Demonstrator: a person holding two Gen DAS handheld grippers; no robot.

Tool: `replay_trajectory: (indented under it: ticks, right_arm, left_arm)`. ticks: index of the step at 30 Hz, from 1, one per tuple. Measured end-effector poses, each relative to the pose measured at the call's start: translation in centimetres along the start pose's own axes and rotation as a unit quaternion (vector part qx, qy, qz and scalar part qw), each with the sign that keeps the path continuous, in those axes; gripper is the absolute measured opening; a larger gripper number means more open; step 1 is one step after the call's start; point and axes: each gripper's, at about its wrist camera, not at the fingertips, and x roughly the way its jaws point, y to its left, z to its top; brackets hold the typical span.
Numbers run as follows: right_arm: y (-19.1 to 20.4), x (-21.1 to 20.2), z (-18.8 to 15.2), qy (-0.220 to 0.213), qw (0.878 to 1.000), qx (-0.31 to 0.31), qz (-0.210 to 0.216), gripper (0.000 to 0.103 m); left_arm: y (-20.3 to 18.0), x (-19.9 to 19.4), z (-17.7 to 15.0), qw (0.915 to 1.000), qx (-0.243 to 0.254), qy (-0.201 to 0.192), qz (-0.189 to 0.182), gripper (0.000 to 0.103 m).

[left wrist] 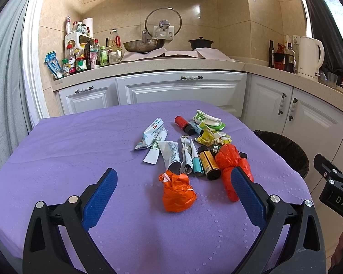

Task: Collect trash

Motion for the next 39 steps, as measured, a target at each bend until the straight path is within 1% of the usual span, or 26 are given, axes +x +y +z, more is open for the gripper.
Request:
replay_trajectory:
  ticks: [39]
  right_arm:
    - [-0.25, 0.01, -0.02, 0.001, 1.0, 0.001, 0.0, 0.099]
  left_arm:
    - [-0.13, 0.13, -0.04, 1.0, 0.002, 0.003, -0.001, 0.097]
